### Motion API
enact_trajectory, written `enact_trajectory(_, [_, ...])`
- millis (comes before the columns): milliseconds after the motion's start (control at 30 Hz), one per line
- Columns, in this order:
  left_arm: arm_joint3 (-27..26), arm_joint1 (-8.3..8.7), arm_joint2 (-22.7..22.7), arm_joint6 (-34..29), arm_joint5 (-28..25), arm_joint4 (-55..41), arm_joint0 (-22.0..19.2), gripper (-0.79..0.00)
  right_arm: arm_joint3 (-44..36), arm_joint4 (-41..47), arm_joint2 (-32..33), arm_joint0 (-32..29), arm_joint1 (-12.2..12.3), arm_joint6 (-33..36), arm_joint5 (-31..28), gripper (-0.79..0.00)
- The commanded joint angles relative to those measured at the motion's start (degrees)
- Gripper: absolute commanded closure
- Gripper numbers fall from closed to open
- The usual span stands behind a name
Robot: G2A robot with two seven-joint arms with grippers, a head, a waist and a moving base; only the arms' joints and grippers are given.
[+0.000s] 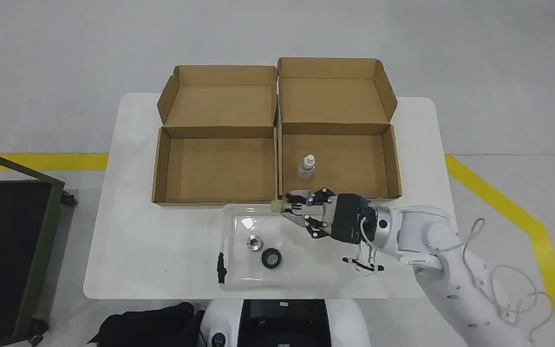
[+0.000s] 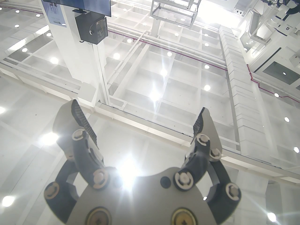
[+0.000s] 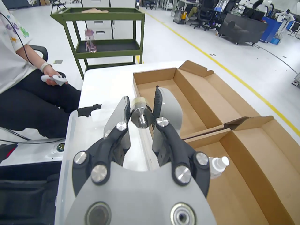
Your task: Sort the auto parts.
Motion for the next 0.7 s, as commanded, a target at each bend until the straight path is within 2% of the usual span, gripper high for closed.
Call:
enact_trajectory(0, [0.00, 0.00, 0.00, 0.00, 0.00, 0.00, 0.00, -0.785, 0.23, 0.77, 0.43, 0.10, -0.08, -2.05, -0.18, 0.000])
enact_trajectory(467, [0.00, 0.00, 0.00, 0.00, 0.00, 0.00, 0.00, -0.785, -0.01, -0.11, 1.89, 2.62, -0.80, -11.82, -0.53, 0.000])
enact_trajectory(667, [0.00, 0.00, 0.00, 0.00, 0.00, 0.00, 0.00, -0.785, 1.24, -2.81, 1.34, 4.25, -1.19, -16.73, -2.70, 0.000])
